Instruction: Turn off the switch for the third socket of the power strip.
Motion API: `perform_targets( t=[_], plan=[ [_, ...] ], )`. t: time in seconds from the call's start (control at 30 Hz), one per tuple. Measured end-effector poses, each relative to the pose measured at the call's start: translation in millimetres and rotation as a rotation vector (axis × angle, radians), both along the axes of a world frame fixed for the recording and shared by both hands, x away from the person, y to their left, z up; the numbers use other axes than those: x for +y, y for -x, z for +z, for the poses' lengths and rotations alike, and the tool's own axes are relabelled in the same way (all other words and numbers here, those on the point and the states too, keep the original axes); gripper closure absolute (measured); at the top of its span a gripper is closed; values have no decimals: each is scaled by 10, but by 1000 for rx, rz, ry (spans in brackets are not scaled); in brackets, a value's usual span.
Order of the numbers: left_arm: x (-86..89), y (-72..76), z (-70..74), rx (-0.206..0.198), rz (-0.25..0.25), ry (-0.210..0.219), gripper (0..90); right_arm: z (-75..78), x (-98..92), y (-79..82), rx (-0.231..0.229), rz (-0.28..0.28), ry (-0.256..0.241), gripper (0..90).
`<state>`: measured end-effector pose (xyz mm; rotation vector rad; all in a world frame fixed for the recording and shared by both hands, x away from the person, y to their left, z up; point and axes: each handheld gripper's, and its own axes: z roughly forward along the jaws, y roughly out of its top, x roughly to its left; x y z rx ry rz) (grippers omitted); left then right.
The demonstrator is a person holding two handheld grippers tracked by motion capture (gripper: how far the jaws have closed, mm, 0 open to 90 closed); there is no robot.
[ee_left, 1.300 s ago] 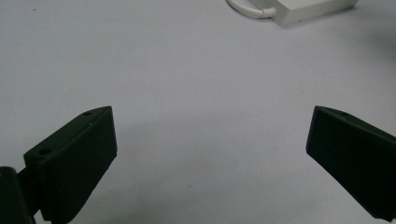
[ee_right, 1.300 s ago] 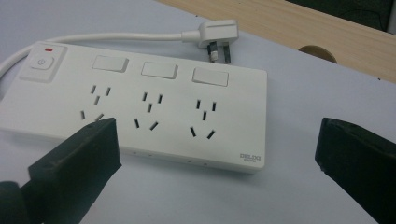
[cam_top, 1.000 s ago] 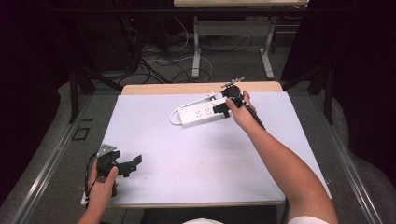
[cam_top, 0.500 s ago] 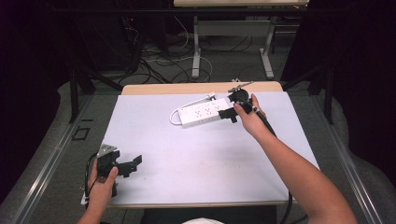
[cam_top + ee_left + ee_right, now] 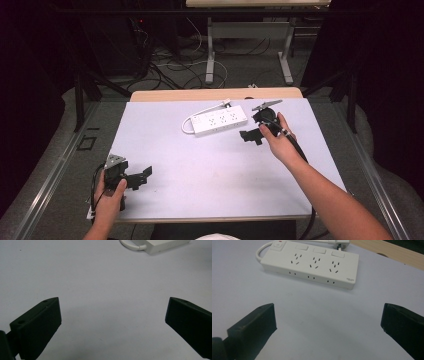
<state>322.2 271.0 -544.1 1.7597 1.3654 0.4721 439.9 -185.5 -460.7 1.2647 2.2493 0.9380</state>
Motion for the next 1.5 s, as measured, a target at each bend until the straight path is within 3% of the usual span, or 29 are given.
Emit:
perform_targets(
  t=[0.4,0.77,1.17,1.5],
  plan=[
    [-7,8,4,-3,-4,-7,2,-35,-181,356,-11,6,-45,0],
    [-14,17,1,5,-4,-14,2,-143,-417,653,-48,-19,-46,0],
    [-12,20,-6,1,1,-9,2,-316,-750,916,-56,-103,-60,0],
    [-12,20,-6,0,-1,-18,2,-490,-939,1022,-51,-152,-58,0]
  ],
)
